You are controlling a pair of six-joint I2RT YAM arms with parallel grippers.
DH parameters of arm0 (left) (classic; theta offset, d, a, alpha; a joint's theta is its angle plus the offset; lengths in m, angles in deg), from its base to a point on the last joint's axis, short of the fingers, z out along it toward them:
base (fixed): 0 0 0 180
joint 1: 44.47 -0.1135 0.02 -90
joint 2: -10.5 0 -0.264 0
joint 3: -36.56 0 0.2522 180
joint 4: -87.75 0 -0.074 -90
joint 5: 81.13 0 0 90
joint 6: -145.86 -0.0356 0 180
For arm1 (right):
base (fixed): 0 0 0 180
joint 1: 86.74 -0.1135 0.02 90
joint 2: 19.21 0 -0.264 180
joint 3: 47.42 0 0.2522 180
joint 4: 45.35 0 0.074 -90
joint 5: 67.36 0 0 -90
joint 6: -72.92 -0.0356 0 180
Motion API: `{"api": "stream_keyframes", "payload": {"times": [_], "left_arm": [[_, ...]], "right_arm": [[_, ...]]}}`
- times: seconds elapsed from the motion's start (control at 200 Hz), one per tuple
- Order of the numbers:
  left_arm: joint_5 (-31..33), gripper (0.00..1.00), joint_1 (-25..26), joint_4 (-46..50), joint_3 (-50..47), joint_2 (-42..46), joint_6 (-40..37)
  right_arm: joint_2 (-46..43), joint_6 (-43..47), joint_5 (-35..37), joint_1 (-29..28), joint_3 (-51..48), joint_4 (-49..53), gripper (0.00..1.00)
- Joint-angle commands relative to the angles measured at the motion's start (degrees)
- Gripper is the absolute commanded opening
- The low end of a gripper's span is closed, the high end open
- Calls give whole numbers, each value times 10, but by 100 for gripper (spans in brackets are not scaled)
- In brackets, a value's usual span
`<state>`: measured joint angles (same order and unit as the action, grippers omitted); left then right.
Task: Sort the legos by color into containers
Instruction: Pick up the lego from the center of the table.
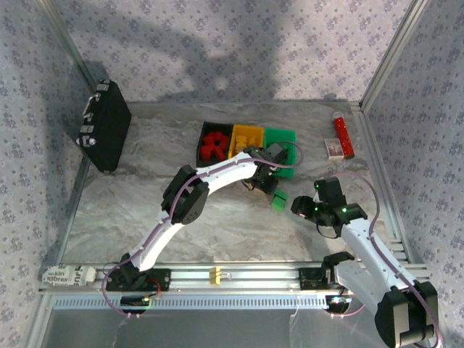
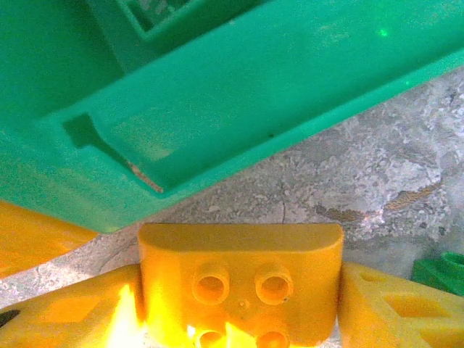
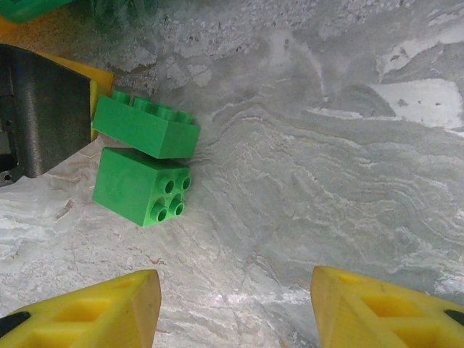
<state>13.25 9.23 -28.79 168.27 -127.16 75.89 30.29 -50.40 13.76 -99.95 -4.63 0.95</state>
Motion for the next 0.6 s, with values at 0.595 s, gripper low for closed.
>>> {"api": "stream_keyframes", "payload": {"times": [0.595], "left_arm": [[35, 60, -33, 11, -93, 156, -35]], "right_arm": [[-41, 12, -8, 7, 0, 35, 59]]}}
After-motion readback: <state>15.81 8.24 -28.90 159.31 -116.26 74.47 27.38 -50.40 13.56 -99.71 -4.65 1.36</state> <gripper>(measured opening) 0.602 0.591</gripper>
